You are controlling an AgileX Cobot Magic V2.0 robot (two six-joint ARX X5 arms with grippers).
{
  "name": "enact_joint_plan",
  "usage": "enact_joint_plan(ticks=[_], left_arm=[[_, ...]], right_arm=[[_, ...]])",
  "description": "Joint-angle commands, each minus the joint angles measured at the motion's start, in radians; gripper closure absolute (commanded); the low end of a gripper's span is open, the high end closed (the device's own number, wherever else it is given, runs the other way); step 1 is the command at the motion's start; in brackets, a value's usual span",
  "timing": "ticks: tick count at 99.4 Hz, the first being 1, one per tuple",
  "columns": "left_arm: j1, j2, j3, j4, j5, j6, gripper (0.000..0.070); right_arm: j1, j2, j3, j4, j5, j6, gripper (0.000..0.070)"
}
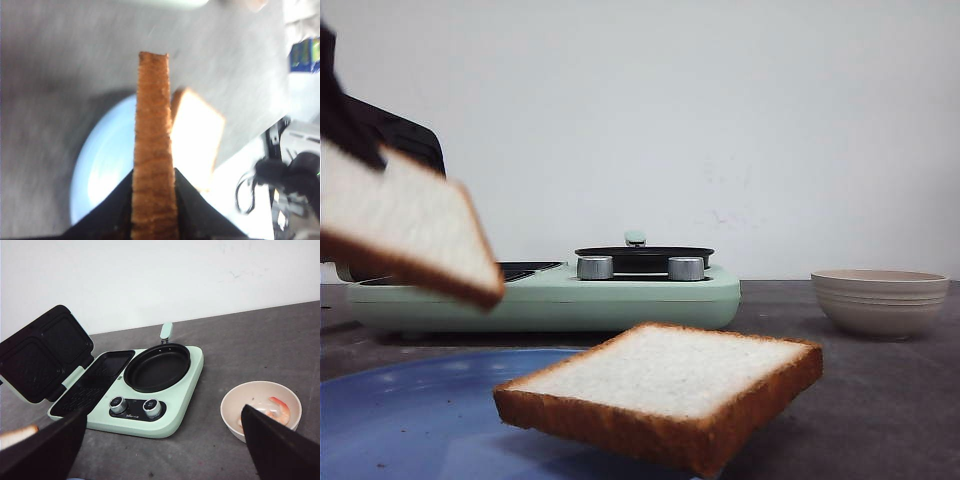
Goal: Make breakfast with bread and shrimp
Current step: 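Lift the bread slice with the left gripper toward the sandwich maker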
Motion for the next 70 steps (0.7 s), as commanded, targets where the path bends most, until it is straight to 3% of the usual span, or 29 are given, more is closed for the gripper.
enact_joint_plan(ticks=[1, 17, 32, 48, 57, 70], left_arm=[[-0.001, 0.003, 0.054, 0.028, 0.008, -0.012, 0.0696], [-0.001, 0.002, 0.156, 0.150, -0.018, -0.063, 0.0696], [-0.002, 0.013, 0.248, 0.284, -0.116, -0.130, 0.0696], [-0.005, 0.063, 0.338, 0.386, -0.178, -0.132, 0.0696], [-0.008, 0.115, 0.390, 0.405, -0.232, -0.132, 0.0696], [-0.020, 0.208, 0.466, 0.406, -0.307, -0.106, 0.0696]], right_arm=[[0.005, 0.003, 0.010, 0.009, 0.003, 0.001, 0.0082], [0.005, 0.003, 0.010, 0.008, 0.003, 0.004, 0.0098], [0.006, 0.003, 0.010, 0.009, -0.001, 0.003, 0.0292], [0.006, 0.003, 0.010, 0.009, 0.000, 0.001, 0.0458], [0.006, 0.003, 0.010, 0.008, 0.000, -0.011, 0.0506], [0.006, 0.003, 0.010, 0.009, 0.000, -0.012, 0.0506]])
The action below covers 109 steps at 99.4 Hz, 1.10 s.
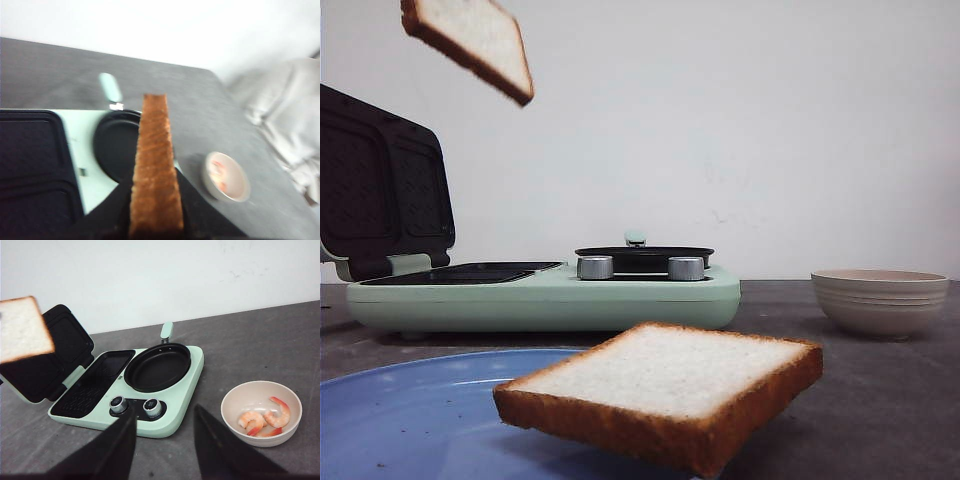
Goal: Make breakfast with bread and shrimp
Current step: 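Lift the bread slice with the left gripper toward the sandwich maker, then lower the slice onto the sandwich maker plate and open the left gripper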
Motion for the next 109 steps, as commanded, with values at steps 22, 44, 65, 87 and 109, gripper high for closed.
enact_joint_plan(ticks=[22, 44, 65, 87, 109], left_arm=[[-0.066, 0.189, 0.164, -0.003, -0.232, 0.148, 0.0696], [-0.140, 0.301, 0.227, -0.007, -0.511, 0.387, 0.0696], [-0.198, 0.395, 0.227, 0.048, -0.688, 0.614, 0.0696], [-0.249, 0.489, 0.227, 0.140, -0.776, 0.880, 0.0696], [-0.269, 0.557, 0.227, 0.193, -0.847, 1.088, 0.0696]], right_arm=[[0.002, 0.003, 0.010, 0.008, 0.004, -0.012, 0.0506], [0.002, 0.004, 0.010, 0.004, 0.006, -0.037, 0.0506], [0.002, 0.004, 0.010, -0.030, 0.035, -0.068, 0.0506], [0.002, 0.004, 0.010, -0.040, 0.053, -0.076, 0.0506], [0.002, 0.004, 0.010, -0.059, 0.053, -0.077, 0.0506]])
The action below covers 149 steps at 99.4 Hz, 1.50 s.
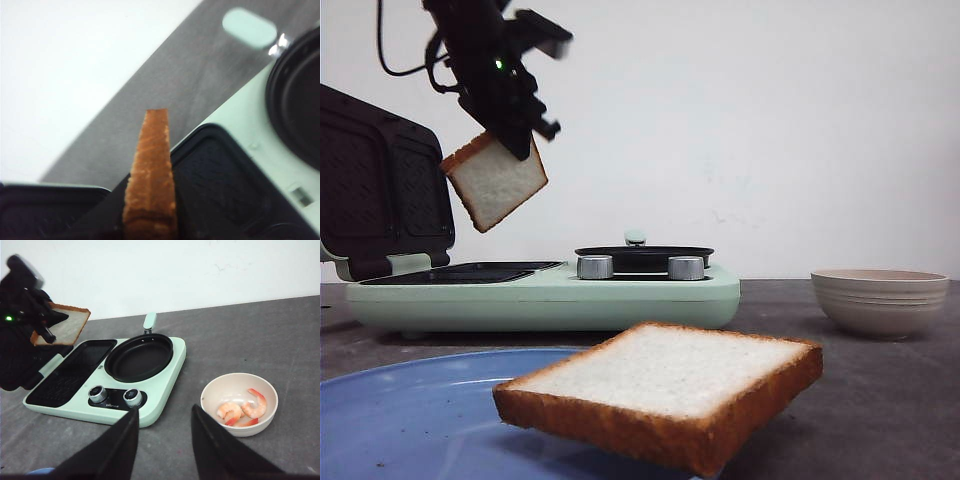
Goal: Make breakfast with bread and shrimp
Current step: 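Lower the slice onto the sandwich maker plate and open the left gripper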
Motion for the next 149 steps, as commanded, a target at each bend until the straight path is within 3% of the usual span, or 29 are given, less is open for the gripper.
enact_joint_plan(ticks=[1, 19, 38, 70, 93, 107, 120, 149], left_arm=[[-0.003, 0.031, 0.024, 0.013, -0.010, 0.119, 0.0696], [-0.003, 0.074, 0.024, 0.011, -0.006, 0.191, 0.0696], [-0.001, 0.097, 0.024, -0.006, 0.058, 0.292, 0.0696], [0.020, 0.109, 0.024, 0.021, 0.050, 0.399, 0.0696], [0.058, 0.122, 0.024, 0.042, 0.056, 0.402, 0.0696], [0.068, 0.131, 0.024, 0.035, 0.122, 0.399, 0.0696], [0.069, 0.155, 0.024, 0.041, 0.126, 0.396, 0.0696], [0.069, 0.182, 0.024, 0.010, 0.147, 0.325, 0.0694]], right_arm=[[0.002, 0.004, 0.010, 0.000, 0.002, -0.010, 0.0506], [0.002, 0.004, 0.010, -0.008, 0.002, -0.037, 0.0506], [0.002, 0.004, 0.010, -0.007, 0.006, -0.056, 0.0506], [0.006, 0.024, 0.010, -0.006, 0.028, -0.084, 0.0506], [0.007, 0.037, 0.010, -0.006, 0.030, -0.094, 0.0506], [0.007, 0.045, 0.010, -0.005, 0.031, -0.094, 0.0506], [0.007, 0.058, 0.010, 0.000, 0.031, -0.094, 0.0506], [0.007, 0.071, 0.010, 0.007, 0.031, -0.094, 0.0506]])
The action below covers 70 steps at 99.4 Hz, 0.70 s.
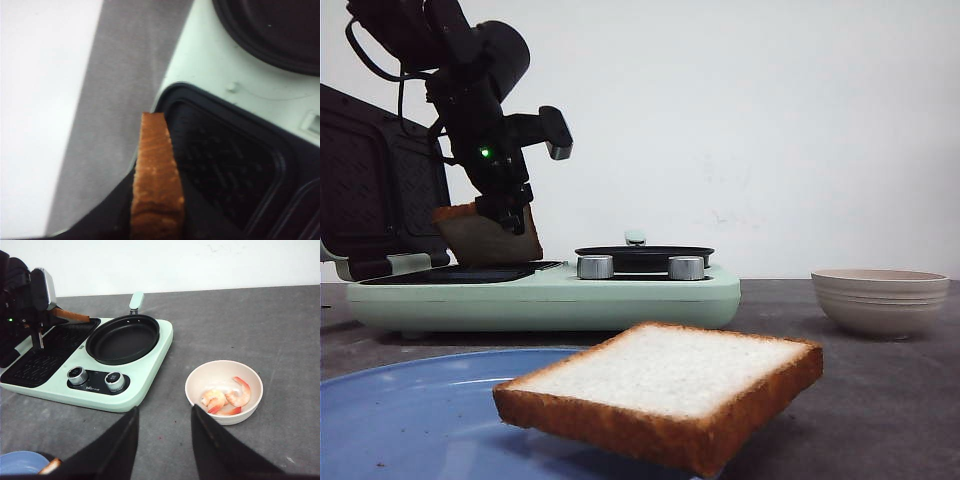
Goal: Make breakfast with bread and shrimp
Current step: 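Lower the slice onto the sandwich maker plate and open the left gripper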
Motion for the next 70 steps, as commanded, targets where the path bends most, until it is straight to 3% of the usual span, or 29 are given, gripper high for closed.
enact_joint_plan(ticks=[1, 6, 10, 13, 21, 23, 43, 70], left_arm=[[-0.004, 0.022, 0.024, 0.002, 0.001, -0.043, 0.0693], [-0.003, 0.022, 0.024, 0.002, 0.001, -0.075, 0.0651], [-0.003, 0.022, 0.024, 0.002, 0.001, -0.104, 0.0561], [-0.003, 0.022, 0.024, 0.000, 0.001, -0.121, 0.0445], [-0.003, 0.022, 0.024, -0.014, 0.001, -0.129, 0.0050], [-0.003, 0.022, 0.024, -0.017, 0.001, -0.129, 0.0000], [-0.009, 0.014, 0.024, -0.021, -0.035, -0.130, 0.0000], [-0.018, -0.031, 0.026, -0.028, 0.003, -0.149, 0.0000]], right_arm=[[0.005, 0.006, 0.010, 0.017, 0.004, -0.011, 0.0506], [0.005, 0.006, 0.010, 0.025, 0.004, -0.011, 0.0506], [0.005, 0.008, 0.010, 0.035, 0.004, -0.011, 0.0506], [0.005, 0.011, 0.010, 0.043, 0.004, -0.011, 0.0506], [0.006, 0.013, 0.010, 0.059, 0.004, -0.011, 0.0506], [0.007, 0.014, 0.010, 0.063, 0.003, -0.011, 0.0506], [0.014, 0.018, 0.010, 0.070, 0.003, -0.011, 0.0506], [0.019, 0.018, 0.010, 0.079, 0.003, -0.011, 0.0506]])
